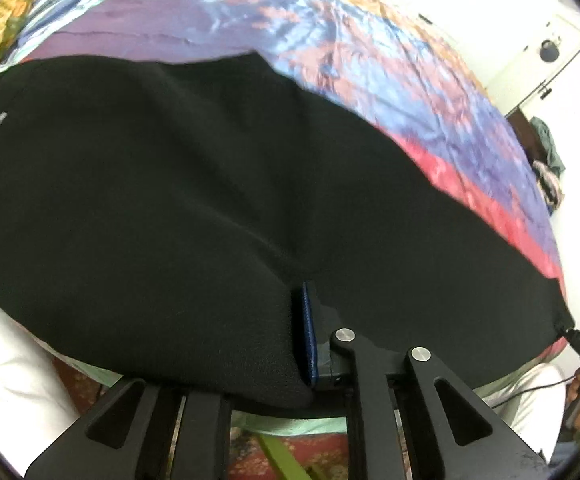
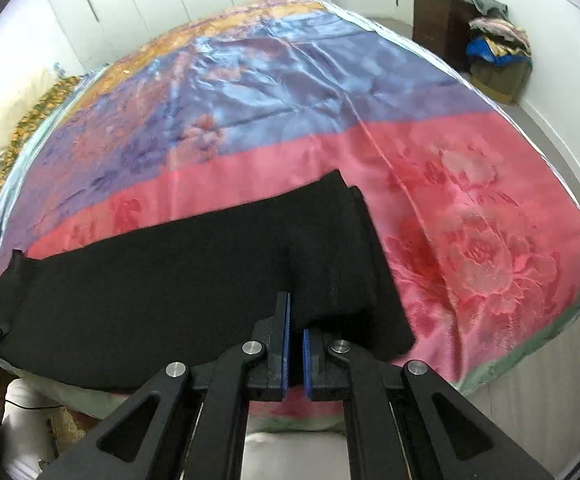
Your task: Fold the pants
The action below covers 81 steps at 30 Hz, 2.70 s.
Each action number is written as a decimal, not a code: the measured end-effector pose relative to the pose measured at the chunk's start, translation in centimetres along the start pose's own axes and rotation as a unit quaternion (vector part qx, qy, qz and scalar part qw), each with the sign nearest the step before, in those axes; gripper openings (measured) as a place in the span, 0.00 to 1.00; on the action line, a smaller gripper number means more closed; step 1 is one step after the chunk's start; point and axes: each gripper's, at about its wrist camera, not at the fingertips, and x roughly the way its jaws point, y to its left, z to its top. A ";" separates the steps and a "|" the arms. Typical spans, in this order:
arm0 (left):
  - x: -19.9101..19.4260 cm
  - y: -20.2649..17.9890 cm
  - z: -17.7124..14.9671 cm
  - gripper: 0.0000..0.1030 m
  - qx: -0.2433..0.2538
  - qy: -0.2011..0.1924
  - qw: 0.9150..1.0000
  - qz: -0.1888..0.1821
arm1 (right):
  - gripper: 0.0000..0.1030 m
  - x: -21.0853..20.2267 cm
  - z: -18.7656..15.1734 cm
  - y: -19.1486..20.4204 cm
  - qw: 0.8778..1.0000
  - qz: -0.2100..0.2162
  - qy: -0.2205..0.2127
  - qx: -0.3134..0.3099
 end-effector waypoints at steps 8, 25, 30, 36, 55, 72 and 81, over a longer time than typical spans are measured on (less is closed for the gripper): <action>-0.3 0.2 -0.3 0.10 0.010 0.001 1.000 -0.001 | 0.05 0.1 -0.8 -0.5 1.000 -0.001 -0.008 0.021; -1.6 1.4 -1.1 0.19 -0.010 -0.012 1.000 -0.004 | 0.55 -0.8 -1.2 1.2 0.998 -0.057 -0.031 -0.015; -2.3 1.5 -1.4 0.21 -0.009 -0.004 1.000 -0.003 | 0.74 -3.2 -3.3 0.2 0.995 -0.064 -0.063 0.042; -5.8 2.3 -2.5 0.57 -0.005 0.005 0.999 0.043 | 0.74 -7.5 -4.6 -0.2 0.982 -0.111 -0.131 0.082; -5.2 -1.2 2.1 0.78 0.082 -0.103 0.988 0.083 | 0.82 -6.7 -2.0 13.9 0.986 0.019 -0.161 -0.032; -1.1 0.6 0.4 0.78 0.095 -0.044 0.986 0.131 | 0.83 -1.6 -0.8 12.1 0.998 0.031 -0.056 -0.009; -1.0 0.8 0.6 0.78 0.093 -0.039 0.986 0.130 | 0.83 1.5 0.3 5.4 0.996 0.031 0.004 0.086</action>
